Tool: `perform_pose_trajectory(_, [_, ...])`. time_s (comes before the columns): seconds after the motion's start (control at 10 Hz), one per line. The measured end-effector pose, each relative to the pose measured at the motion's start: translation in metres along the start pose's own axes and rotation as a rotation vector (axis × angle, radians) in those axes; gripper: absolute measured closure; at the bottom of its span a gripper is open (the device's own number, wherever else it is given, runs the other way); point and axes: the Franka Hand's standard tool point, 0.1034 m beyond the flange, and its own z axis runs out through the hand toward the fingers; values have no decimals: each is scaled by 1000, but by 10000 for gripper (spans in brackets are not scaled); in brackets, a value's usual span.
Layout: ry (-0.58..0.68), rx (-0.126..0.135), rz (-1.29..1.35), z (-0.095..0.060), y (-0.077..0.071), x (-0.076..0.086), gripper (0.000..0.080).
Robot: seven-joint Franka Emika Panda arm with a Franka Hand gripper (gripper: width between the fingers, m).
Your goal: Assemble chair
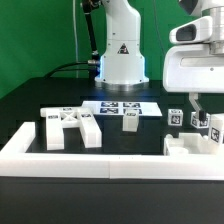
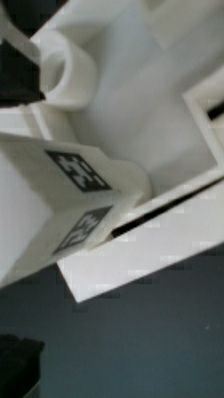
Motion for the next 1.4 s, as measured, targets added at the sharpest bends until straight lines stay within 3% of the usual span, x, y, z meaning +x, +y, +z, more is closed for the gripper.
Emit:
perform_pose_trajectory(0.6, [2,-9,-316,0,3,1,151])
perform_pose_trajectory(0.8, [1,-9,-315,0,3,1,445])
perform_pose_trajectory(0.9, [1,-9,-304,0,3,1,445])
perform_pose_trajectory(1.0, [2,-9,-290,0,3,1,514])
perform_pose_trajectory(1.4, [4,-19,-18,0,10,4,514])
